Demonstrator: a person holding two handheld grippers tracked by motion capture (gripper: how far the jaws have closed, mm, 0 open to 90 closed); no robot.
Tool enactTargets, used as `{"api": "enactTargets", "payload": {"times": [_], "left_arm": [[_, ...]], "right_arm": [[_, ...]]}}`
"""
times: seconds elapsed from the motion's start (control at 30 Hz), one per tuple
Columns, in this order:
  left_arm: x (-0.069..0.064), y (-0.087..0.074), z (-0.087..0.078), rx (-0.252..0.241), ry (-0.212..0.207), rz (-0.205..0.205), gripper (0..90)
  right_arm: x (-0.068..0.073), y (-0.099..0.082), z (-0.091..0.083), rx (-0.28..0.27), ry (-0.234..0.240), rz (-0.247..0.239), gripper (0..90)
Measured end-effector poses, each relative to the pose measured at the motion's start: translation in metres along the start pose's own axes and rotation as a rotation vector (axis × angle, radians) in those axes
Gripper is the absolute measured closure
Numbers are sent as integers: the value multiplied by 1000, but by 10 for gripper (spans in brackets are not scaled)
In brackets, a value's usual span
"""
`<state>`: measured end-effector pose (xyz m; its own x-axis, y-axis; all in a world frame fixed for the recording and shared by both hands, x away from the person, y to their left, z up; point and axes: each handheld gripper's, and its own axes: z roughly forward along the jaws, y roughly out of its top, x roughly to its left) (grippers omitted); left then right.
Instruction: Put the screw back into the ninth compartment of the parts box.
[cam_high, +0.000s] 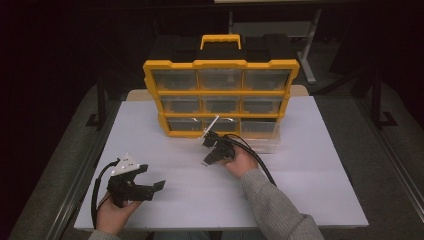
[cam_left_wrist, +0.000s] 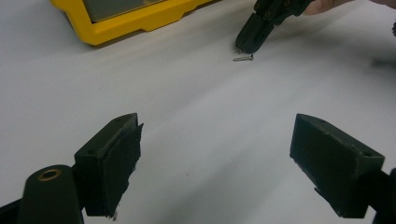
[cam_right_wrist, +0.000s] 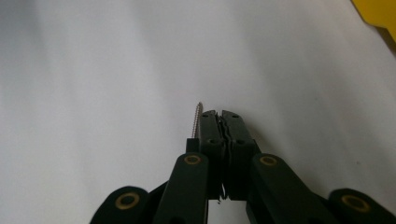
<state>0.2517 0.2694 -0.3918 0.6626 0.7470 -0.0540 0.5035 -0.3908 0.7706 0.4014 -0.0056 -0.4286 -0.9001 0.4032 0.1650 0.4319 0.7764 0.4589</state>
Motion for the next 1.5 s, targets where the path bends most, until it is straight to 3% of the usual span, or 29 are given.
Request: {"api": "enactTargets", "payload": {"times": [0.33, 0.57, 0.6, 0.63, 0.7, 0.73, 0.77, 0.83, 0.87, 1.0, 1.13, 1.5], "left_arm": [[0, 0, 0, -2, 0, 1, 157], [-1, 1, 0, -6, -1, -2, 157], [-1, 1, 0, -6, -1, -2, 157], [-1, 1, 0, -7, -2, 0, 157], [-1, 1, 0, -7, -2, 0, 157], [-1, 1, 0, -7, -2, 0, 157], [-1, 1, 0, -7, -2, 0, 157], [-1, 1, -1, -9, 0, -2, 157], [-1, 1, -1, -9, 0, -3, 157], [-1, 1, 0, -9, -1, -2, 157], [-2, 1, 0, -15, -1, -7, 157], [-3, 1, 1, -10, -2, -4, 157]], "right_arm": [[4, 4, -16, -4, 21, -20, 871], [3, 9, -43, -29, 50, -38, 871], [8, 9, -49, 13, 43, 35, 871], [3, 10, -49, -33, 48, -30, 871], [2, 11, -56, -47, 55, -36, 871], [-1, 11, -58, -68, 72, -70, 870], [9, 11, -70, 34, 62, 98, 871], [9, 11, -79, 37, 53, 121, 871], [-4, 11, -75, -79, 52, -53, 871], [-6, 10, -93, -68, 39, -8, 871], [-12, 8, -107, -94, 36, -25, 871], [-26, -7, -140, -113, -6, 22, 871]]}}
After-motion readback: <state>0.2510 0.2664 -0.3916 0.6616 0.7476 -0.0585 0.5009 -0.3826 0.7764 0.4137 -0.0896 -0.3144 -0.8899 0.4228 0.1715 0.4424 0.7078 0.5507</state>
